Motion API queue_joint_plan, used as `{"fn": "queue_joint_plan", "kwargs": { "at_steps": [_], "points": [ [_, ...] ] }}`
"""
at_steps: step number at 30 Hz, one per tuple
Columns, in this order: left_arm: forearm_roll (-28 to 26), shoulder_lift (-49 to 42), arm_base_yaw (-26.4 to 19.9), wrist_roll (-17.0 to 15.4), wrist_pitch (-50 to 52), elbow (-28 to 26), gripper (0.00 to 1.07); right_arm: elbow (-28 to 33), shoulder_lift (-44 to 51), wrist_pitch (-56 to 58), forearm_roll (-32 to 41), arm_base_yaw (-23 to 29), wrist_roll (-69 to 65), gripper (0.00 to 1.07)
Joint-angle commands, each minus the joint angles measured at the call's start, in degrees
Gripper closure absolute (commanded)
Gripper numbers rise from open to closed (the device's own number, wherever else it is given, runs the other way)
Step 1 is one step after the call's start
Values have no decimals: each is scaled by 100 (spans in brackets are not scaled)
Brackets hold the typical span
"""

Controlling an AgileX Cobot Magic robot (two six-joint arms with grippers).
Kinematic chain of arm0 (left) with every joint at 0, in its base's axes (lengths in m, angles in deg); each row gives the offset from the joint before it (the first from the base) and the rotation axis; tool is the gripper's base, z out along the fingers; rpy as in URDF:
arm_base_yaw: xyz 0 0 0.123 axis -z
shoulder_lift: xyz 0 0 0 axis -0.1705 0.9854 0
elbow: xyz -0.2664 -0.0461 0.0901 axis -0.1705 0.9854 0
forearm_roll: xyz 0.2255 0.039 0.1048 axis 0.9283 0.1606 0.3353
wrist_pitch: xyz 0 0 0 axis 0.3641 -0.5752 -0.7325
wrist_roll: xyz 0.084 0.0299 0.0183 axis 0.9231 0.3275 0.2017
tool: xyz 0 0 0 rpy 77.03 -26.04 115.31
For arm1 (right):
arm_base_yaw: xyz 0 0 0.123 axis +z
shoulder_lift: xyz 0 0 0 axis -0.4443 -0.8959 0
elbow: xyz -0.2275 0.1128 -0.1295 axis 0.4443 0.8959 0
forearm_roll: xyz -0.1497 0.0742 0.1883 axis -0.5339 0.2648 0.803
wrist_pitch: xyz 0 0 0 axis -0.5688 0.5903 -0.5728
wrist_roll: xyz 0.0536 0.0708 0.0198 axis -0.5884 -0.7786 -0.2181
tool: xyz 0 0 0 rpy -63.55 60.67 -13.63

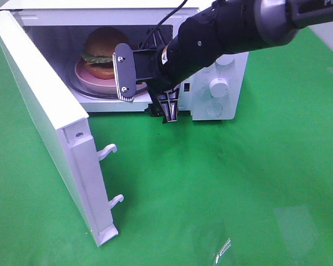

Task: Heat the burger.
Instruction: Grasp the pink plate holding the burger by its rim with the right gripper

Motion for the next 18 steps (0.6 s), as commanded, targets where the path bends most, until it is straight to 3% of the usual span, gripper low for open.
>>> {"fn": "queue_joint_plan", "kwargs": {
  "at_steps": [1,18],
  "points": [
    [-17,-29,-17,-29,-29,-6,6,-390,-298,-6,11,6,-172,21],
    [40,-29,-17,-29,-29,-6,6,-1627,-1261,235,40,0,-418,24]
  ]
}}
